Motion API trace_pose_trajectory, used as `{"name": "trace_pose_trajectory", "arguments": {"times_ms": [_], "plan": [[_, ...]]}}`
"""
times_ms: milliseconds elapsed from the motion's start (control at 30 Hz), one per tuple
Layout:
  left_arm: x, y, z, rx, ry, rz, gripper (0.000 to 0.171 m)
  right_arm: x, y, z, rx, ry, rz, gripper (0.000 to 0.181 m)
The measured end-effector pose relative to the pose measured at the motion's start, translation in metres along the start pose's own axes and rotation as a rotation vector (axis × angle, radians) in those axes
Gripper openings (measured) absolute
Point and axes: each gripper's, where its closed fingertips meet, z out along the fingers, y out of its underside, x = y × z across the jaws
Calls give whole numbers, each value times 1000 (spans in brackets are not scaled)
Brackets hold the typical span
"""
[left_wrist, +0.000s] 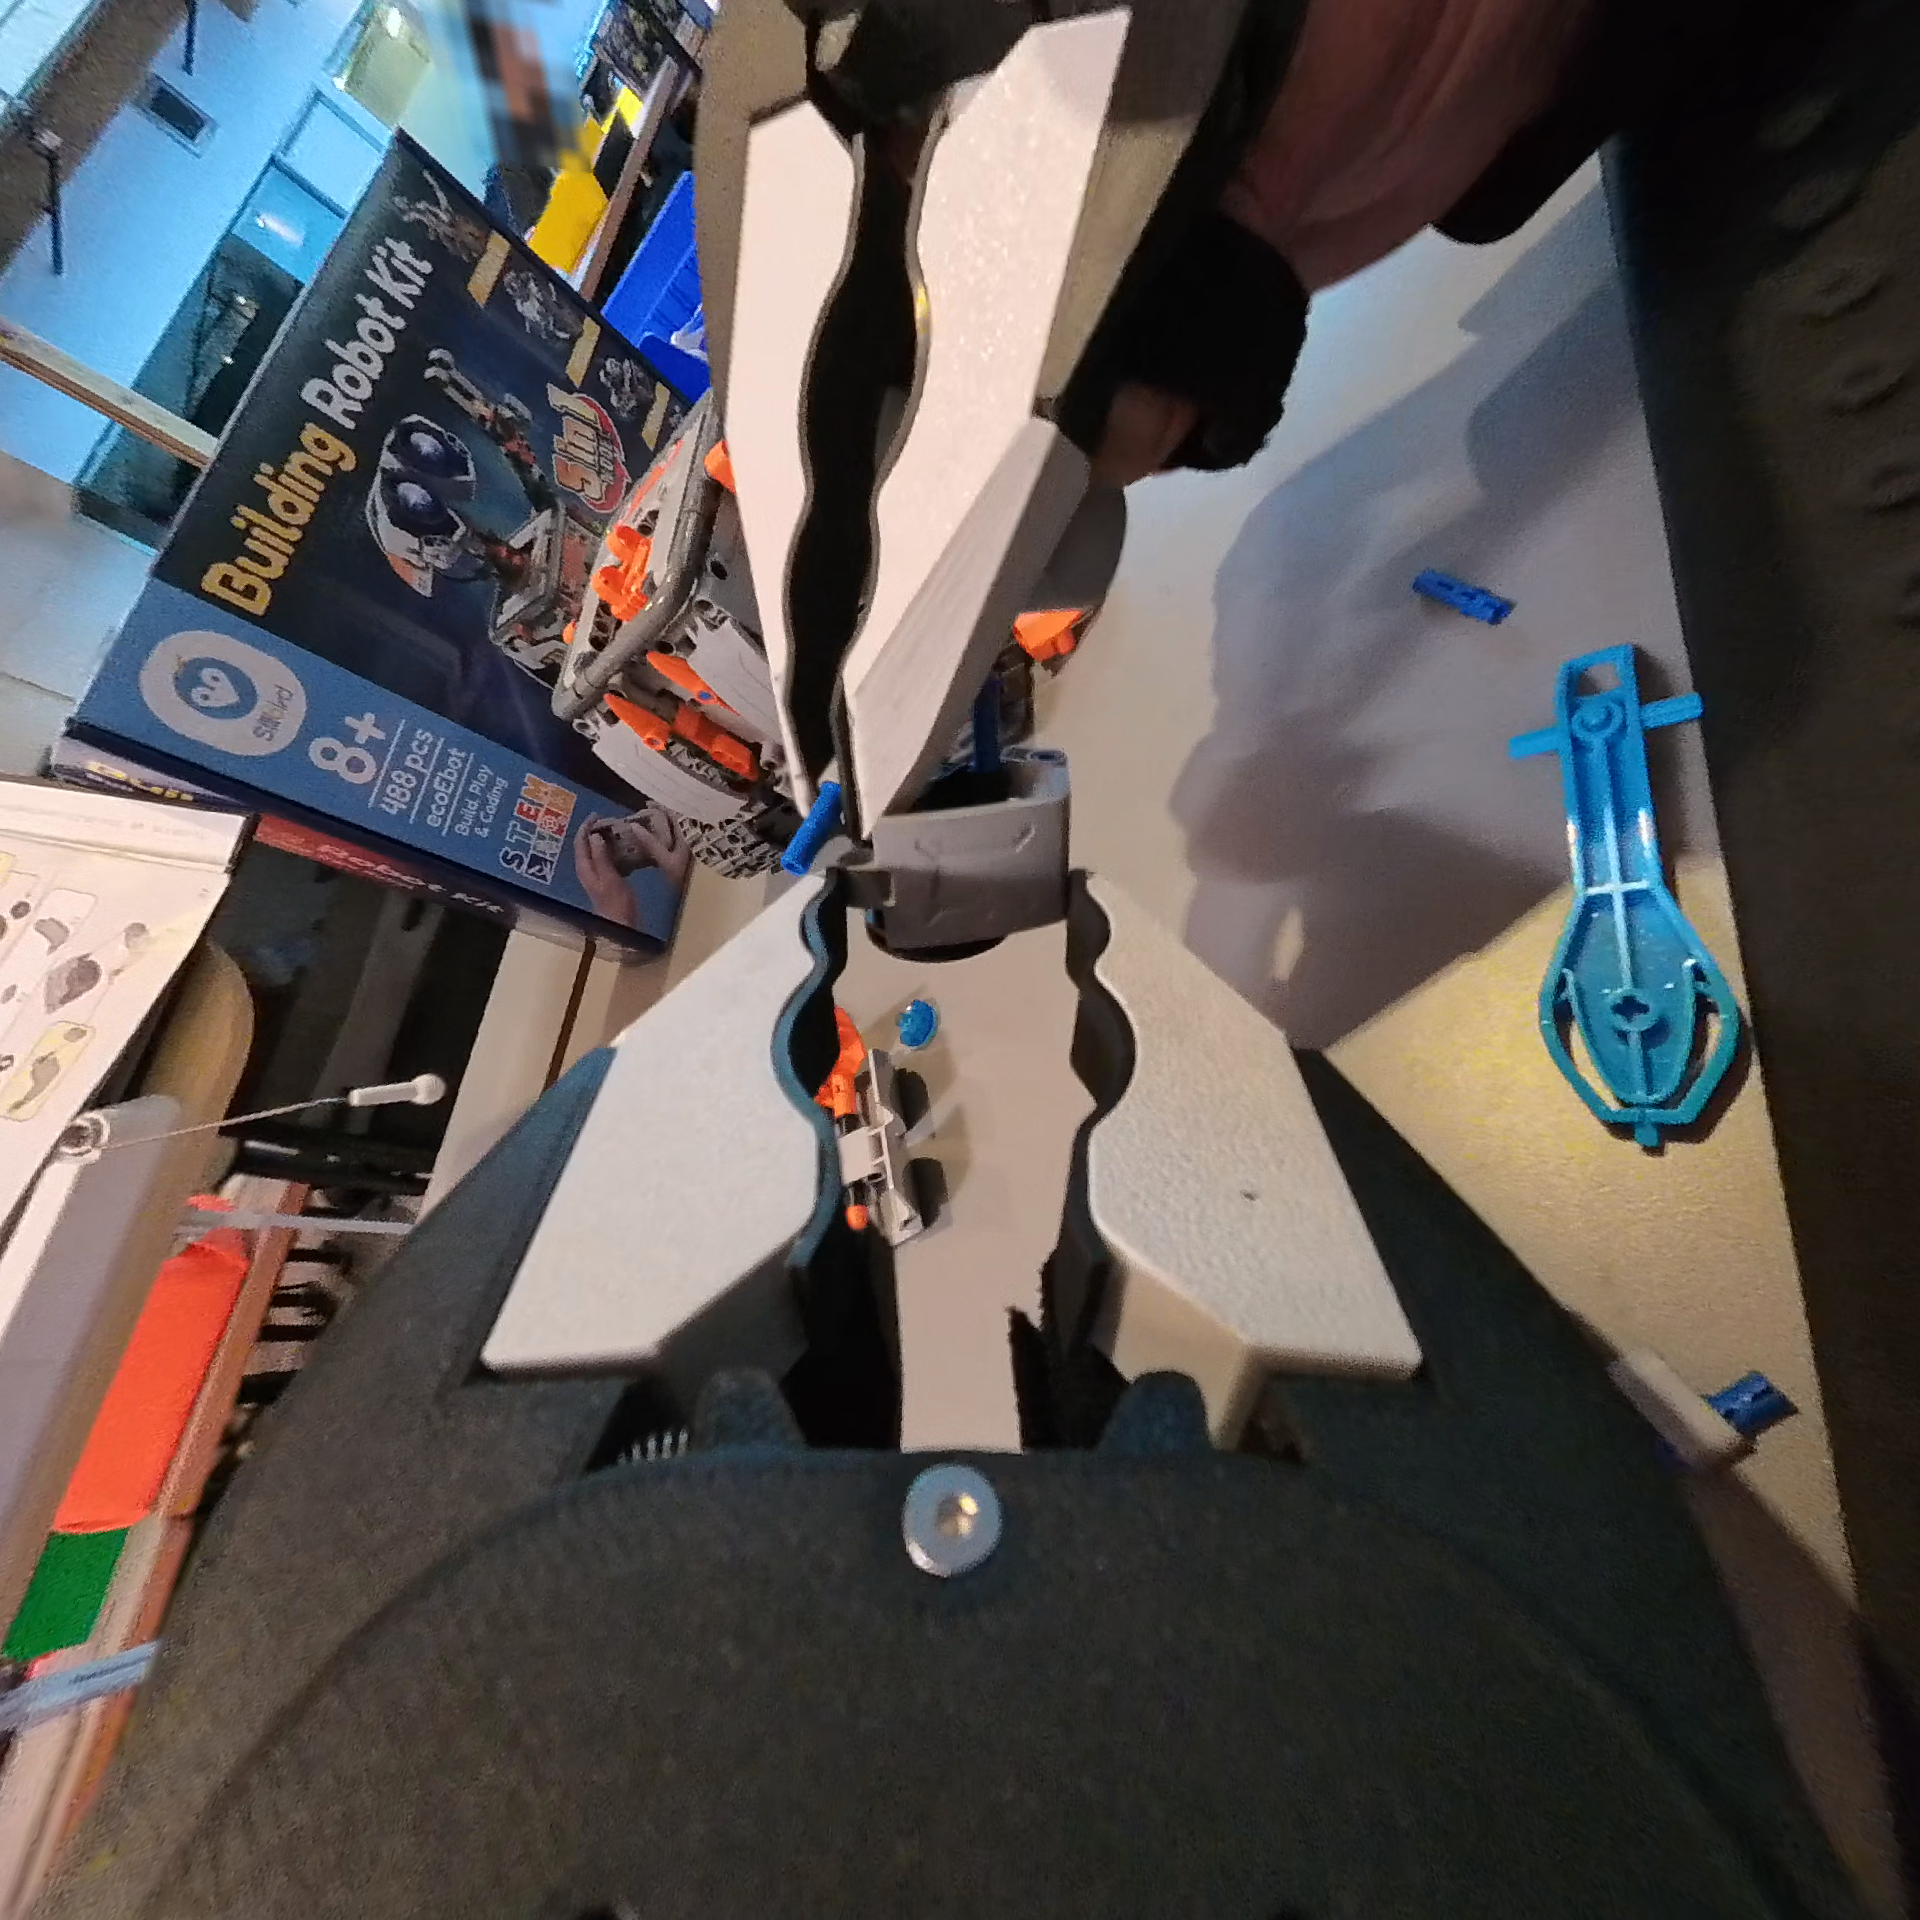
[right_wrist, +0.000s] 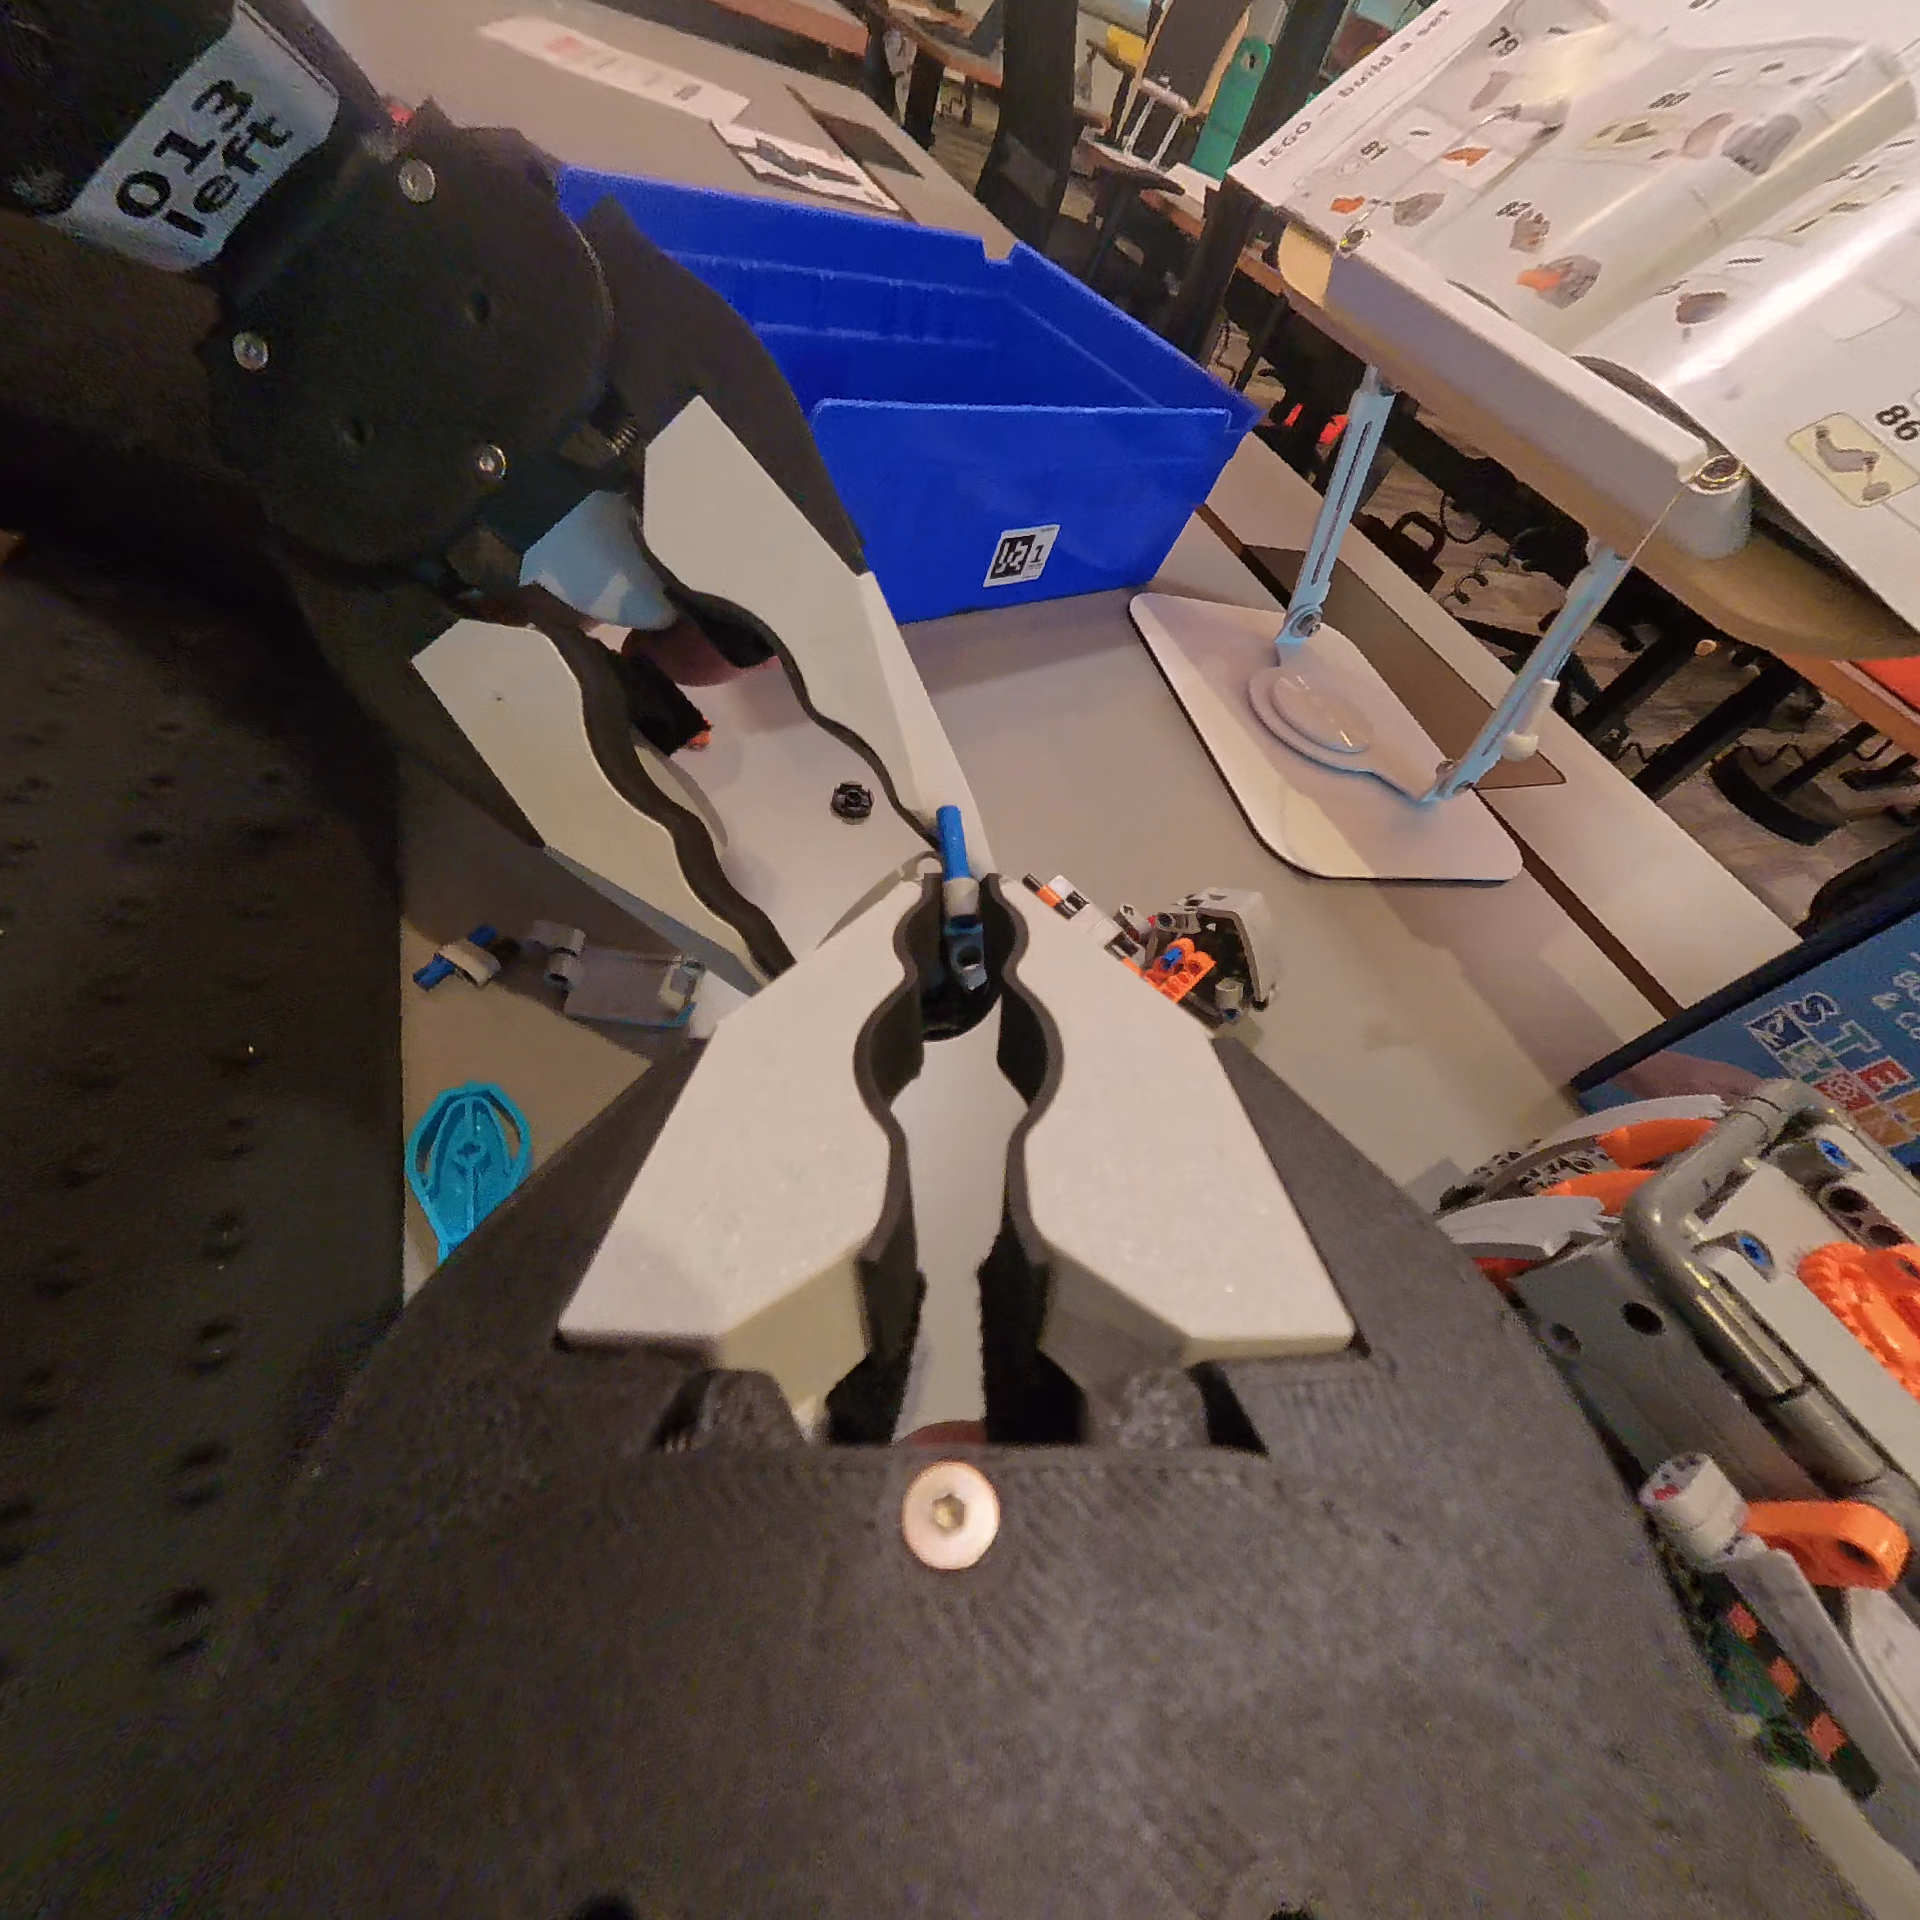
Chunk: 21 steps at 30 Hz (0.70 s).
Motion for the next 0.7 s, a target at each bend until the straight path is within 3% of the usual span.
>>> {"name": "trace_pose_trajectory", "arguments": {"times_ms": [333, 533, 700], "plan": [[14, 9, 7, -35, 75, -8, 38, -7, 18, -2, -177, 17, -218, 4], [26, 13, 8, 6, 228, -102, 39, -12, 29, 2, -157, -110, -14, 4], [26, 20, 6, -20, 213, -13, 40, -14, 30, 7, -148, -127, 19, 4]]}}
